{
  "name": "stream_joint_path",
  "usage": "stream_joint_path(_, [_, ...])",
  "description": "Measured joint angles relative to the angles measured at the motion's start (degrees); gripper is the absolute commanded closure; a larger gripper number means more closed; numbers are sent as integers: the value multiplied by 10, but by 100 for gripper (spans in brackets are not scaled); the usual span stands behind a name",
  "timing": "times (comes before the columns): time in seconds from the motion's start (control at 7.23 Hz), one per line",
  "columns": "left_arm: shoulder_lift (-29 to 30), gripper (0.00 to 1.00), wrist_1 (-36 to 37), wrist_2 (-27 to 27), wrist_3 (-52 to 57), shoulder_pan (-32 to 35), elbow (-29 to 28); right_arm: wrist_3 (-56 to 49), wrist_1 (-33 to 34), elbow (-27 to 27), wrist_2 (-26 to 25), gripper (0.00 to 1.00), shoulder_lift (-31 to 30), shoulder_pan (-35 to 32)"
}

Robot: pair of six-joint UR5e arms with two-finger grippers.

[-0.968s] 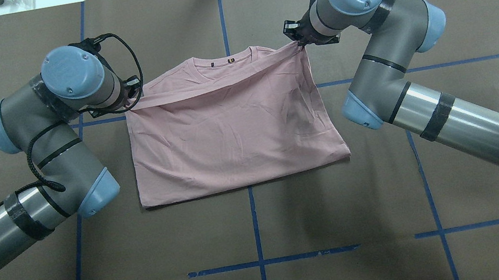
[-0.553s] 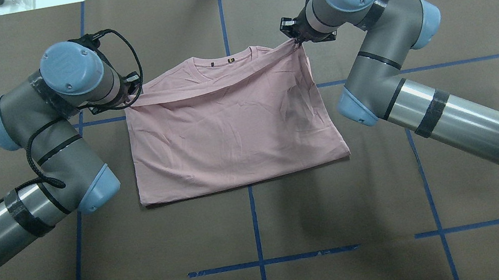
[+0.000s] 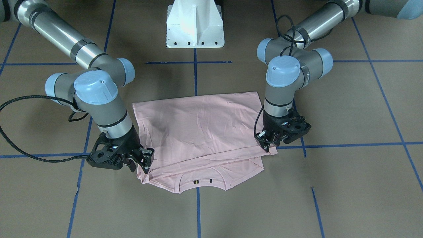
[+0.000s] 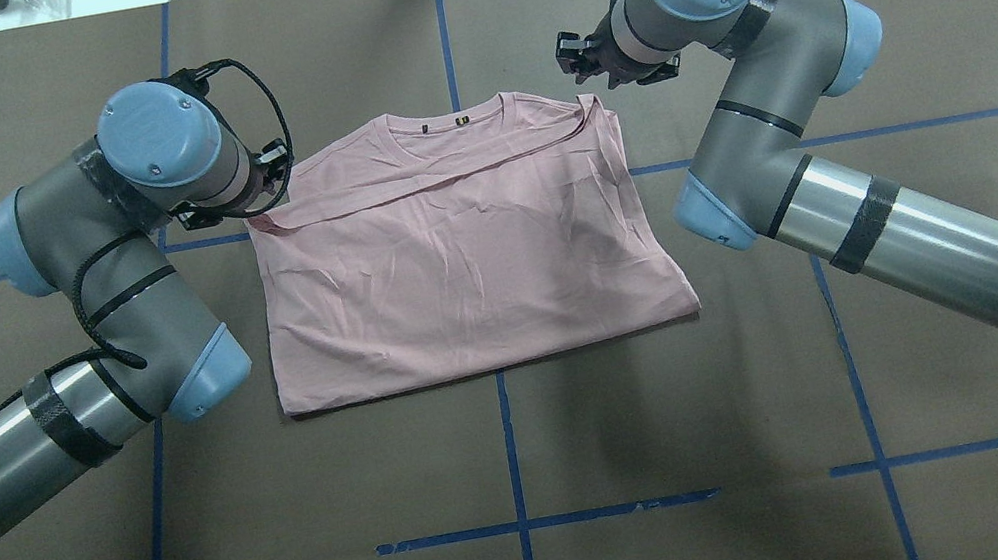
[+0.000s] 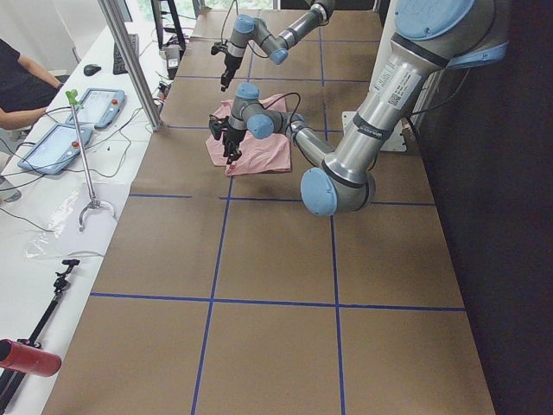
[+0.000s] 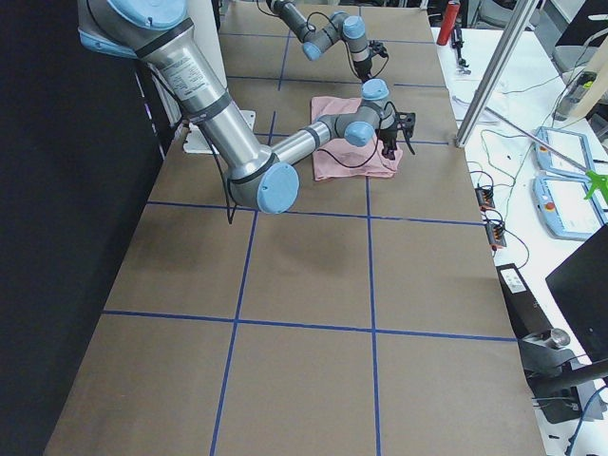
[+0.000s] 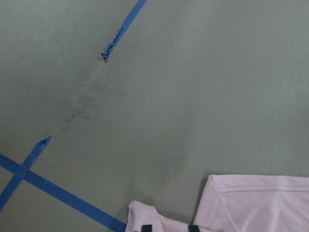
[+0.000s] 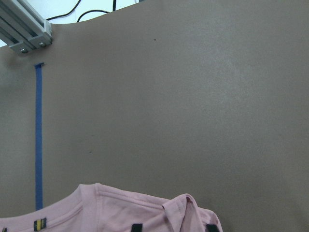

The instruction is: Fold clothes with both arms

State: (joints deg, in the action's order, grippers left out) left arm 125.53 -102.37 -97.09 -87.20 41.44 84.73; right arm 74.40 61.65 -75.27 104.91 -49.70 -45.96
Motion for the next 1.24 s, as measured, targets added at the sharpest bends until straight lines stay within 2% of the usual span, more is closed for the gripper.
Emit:
stream_joint_path(0.14, [1,0,1,-1,1,0,1,-11,2,-12,25,0,-6,-7])
stream_joint_path(0.28, [0,0,3,-3,1,1,10,-12,10,-54,55,0,-29,-13])
stream_joint_path(0.55, [-4,0,6,-5,-1,1,43,-2,88,-193,74,0,-113,8])
stream_joint_path(0.69, [-6,0,9,-5,-5,-2,61,12,128,-241,66,1,-147,41])
stream_joint_path(0.97, [-9,0,30,-6,-12,-12,95,38,152,-264,1,2,-184,124])
stream_joint_path(1.11, [-9,0,38,-6,-21,-17,104,40,154,-259,-19,3,-190,148])
stream_joint_path(1.24, [-9,0,42,-6,-29,-22,109,38,155,-251,-26,8,-192,159])
